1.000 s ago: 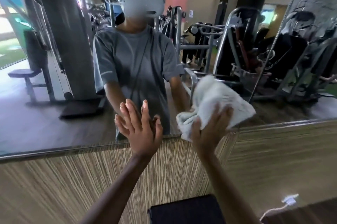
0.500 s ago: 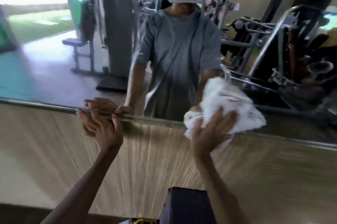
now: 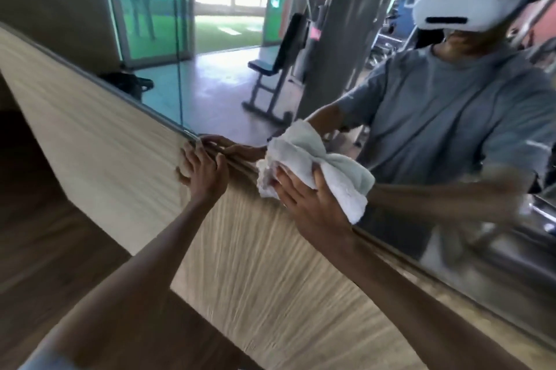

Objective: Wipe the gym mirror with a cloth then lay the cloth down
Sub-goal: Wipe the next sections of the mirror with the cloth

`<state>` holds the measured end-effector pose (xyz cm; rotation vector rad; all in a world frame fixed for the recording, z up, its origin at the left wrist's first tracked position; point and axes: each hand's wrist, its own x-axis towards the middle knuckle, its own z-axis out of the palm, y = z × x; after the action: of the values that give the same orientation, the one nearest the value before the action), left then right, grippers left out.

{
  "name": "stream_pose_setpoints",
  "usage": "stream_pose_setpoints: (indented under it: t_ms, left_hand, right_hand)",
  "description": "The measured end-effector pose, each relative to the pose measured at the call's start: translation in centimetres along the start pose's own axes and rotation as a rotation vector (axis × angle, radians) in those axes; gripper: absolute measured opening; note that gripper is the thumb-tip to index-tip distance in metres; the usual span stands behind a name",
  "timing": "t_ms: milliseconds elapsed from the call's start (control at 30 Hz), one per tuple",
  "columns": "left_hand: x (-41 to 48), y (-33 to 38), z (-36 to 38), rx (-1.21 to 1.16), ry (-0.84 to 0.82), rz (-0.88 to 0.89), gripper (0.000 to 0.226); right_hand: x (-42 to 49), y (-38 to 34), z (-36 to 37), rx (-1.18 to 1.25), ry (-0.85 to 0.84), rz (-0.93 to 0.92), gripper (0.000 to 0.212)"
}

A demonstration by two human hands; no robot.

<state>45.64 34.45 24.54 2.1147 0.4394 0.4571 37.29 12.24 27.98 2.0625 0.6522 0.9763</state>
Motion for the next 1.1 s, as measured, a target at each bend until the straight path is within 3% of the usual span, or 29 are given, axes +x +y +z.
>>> stream_pose_setpoints:
  t_ms: [167, 300, 400, 500, 600, 667, 767, 867, 967, 1100]
  left_hand:
    - [8.5, -5.6, -4.4, 0.212, -0.001, 0.165, 0.056]
    - [10.3, -8.8, -7.0, 0.366, -0.042, 0.375, 0.061]
    - [9.1, -9.5, -7.6, 0.342, -0.136, 0.339, 0.055]
    - [5.6, -9.4, -7.6, 0.277, -0.221, 0.352, 0.044]
    - [0.8, -9.0, -7.6, 0.166, -0.310, 0.366, 0.034]
    - [-3.0, -8.5, -7.4, 0.047, -0.376, 0.371, 0.033]
    - [-9.9, -6.9, -5.9, -0.095, -0.520, 0.415, 0.054]
    - [-18.1, -4.0, -2.7, -0.154, -0.728, 0.442, 0.054]
    - [-28.0, -0.8, 0.7, -0.149, -0.983, 0.533, 0.034]
    - [-41.1, 2.2, 2.4, -0.158, -1.338, 0.614, 0.021]
  right_hand:
    - [13.6, -6.3, 1.2, 0.056, 0.040, -0.011, 0.055]
    - [21.3, -9.4, 0.6, 0.128, 0.017, -0.010, 0.059]
    - [22.1, -9.8, 0.4, 0.163, 0.010, -0.014, 0.052]
    - [19.8, -9.1, -0.3, 0.348, 0.028, 0.007, 0.032]
    - [14.9, -8.4, -2.1, 0.628, 0.021, 0.138, 0.044]
    - [9.4, -7.6, -3.8, 0.855, 0.022, 0.297, 0.049]
    - [-2.0, -6.5, -7.4, 1.060, -0.094, 0.629, 0.048]
    - [-14.6, -6.2, -12.1, 1.038, -0.252, 1.048, 0.051]
    - [-26.0, -5.7, -17.9, 0.951, -0.377, 1.463, 0.053]
    - [-37.7, -6.2, -26.3, 0.803, -0.388, 1.890, 0.050]
